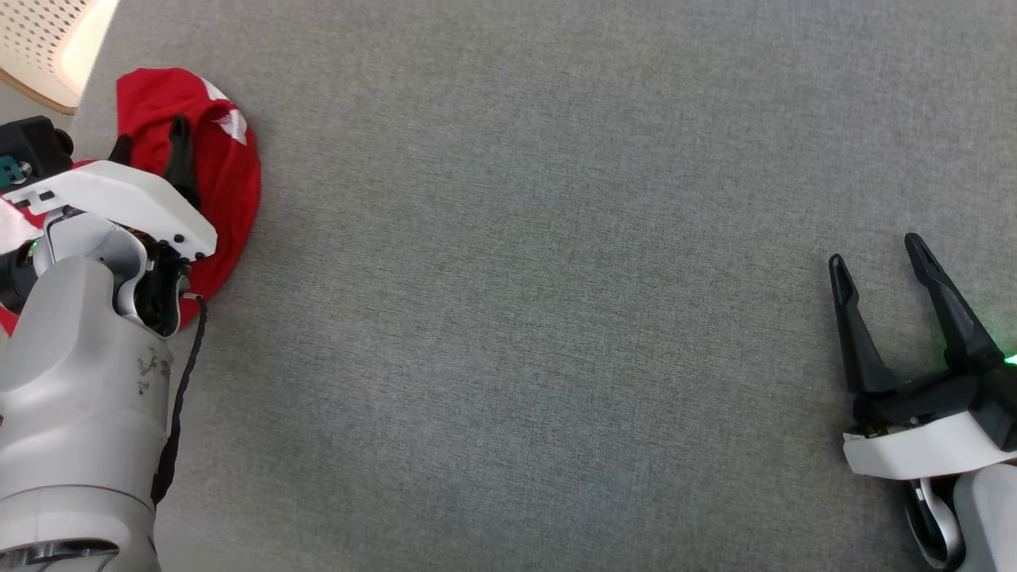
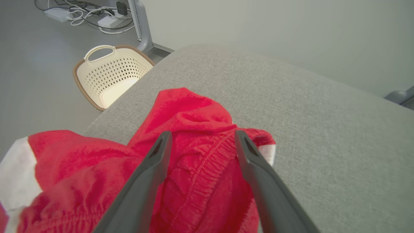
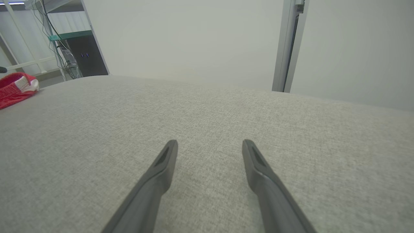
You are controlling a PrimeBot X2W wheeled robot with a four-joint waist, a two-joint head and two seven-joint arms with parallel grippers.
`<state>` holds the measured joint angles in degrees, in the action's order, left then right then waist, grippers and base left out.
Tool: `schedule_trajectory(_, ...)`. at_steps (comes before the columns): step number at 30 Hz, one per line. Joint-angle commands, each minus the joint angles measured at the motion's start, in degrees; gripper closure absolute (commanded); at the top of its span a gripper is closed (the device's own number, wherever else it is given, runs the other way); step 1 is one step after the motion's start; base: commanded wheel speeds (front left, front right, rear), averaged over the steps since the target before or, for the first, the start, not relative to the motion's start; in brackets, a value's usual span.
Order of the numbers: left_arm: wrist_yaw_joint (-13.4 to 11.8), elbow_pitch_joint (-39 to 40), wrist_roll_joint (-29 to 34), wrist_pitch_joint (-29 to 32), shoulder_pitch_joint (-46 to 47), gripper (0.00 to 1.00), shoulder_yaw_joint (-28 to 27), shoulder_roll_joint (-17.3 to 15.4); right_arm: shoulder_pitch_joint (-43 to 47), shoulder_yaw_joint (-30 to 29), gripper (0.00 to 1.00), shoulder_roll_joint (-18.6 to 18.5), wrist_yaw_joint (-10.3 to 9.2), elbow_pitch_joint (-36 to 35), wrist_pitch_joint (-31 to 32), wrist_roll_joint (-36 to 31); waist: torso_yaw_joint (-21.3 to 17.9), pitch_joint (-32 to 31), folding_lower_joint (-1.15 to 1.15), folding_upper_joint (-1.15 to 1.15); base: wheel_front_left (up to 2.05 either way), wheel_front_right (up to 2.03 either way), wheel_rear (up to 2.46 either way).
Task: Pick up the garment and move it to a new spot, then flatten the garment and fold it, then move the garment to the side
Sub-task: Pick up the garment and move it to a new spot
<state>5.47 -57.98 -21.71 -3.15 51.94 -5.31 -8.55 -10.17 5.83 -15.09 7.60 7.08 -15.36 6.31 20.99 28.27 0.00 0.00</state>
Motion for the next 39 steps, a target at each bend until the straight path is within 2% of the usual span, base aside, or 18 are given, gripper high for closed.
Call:
schedule_trajectory(1, 0.3, -1.7, -0.64, 0.48, 1.42, 0.0, -0.31, -0.88, 0.01, -1.06, 0.0, -0.67, -0.2, 2.41, 0.49, -0.67, -1.98, 2.86, 0.0, 0.0, 0.0, 0.0, 0.0)
schedule_trajectory(7, 1.19, -11.58, -2.48, 3.97, 4.39, 0.0, -0.34, -1.93, -2.52, -0.37, 0.0, 0.22, -0.26, 4.31, 0.69, -1.28, -2.94, 5.62, 0.0, 0.0, 0.0, 0.0, 0.0)
schedule_trajectory(8, 1.27, -12.35, -2.85, 3.87, 4.36, 0.06, -0.54, -1.92, -3.05, -0.19, 0.0, 0.36, -0.26, 4.47, 0.7, -1.12, -3.07, 5.77, 0.0, 0.0, 0.0, 0.0, 0.0)
schedule_trajectory(9, 1.36, -12.9, -2.96, 3.55, 4.36, 0.8, -0.58, -1.94, -3.46, -0.05, 0.0, 0.44, -0.26, 4.66, 0.7, -1.05, -3.18, 5.84, 0.0, 0.0, 0.0, 0.0, 0.0)
schedule_trajectory(10, 1.31, -13.22, -3.2, 2.98, 4.43, 1.0, -0.63, -1.94, -3.69, 0.02, 0.0, 0.51, -0.26, 4.89, 0.7, -1.0, -3.3, 5.83, 0.0, 0.0, 0.0, 0.0, 0.0)
schedule_trajectory(14, 1.8, -13.18, -4.02, -1.35, 4.2, 1.0, -0.43, -2.65, -4.55, -0.13, 0.0, 0.72, -0.26, 4.95, 0.69, -0.67, -3.9, 4.7, 0.0, 0.0, 0.0, 0.0, 0.0)
schedule_trajectory(18, 2.06, -11.32, -6.79, -4.72, 3.83, 1.0, -0.48, -2.28, -3.67, -0.19, 0.0, 1.72, -0.26, 4.16, 0.61, -0.25, -4.94, 1.01, 0.0, 0.0, 0.0, 0.0, 0.0)
schedule_trajectory(27, 2.05, 4.72, -20.1, -1.87, -4.44, 1.0, 7.02, -3.9, 0.57, -0.16, 0.0, 6.16, -0.17, 4.04, 0.21, 2.65, -10.02, -12.62, 0.0, 0.0, 0.0, 0.0, 0.0)
schedule_trajectory(33, 2.05, 16.0, -26.02, 0.59, -12.46, 1.0, 11.72, -7.12, 4.27, 0.45, 0.0, 7.83, -0.17, 3.5, 0.21, 3.89, -17.47, -21.3, 0.0, 0.0, 0.0, 0.0, 0.0)
schedule_trajectory(39, 2.04, 25.61, -28.12, 2.57, -17.89, 1.0, 13.68, -7.08, 6.05, 0.21, 0.0, 7.91, -0.16, 2.47, 0.21, 4.77, -27.51, -26.01, 0.0, 0.0, 0.0, 0.0, 0.0)
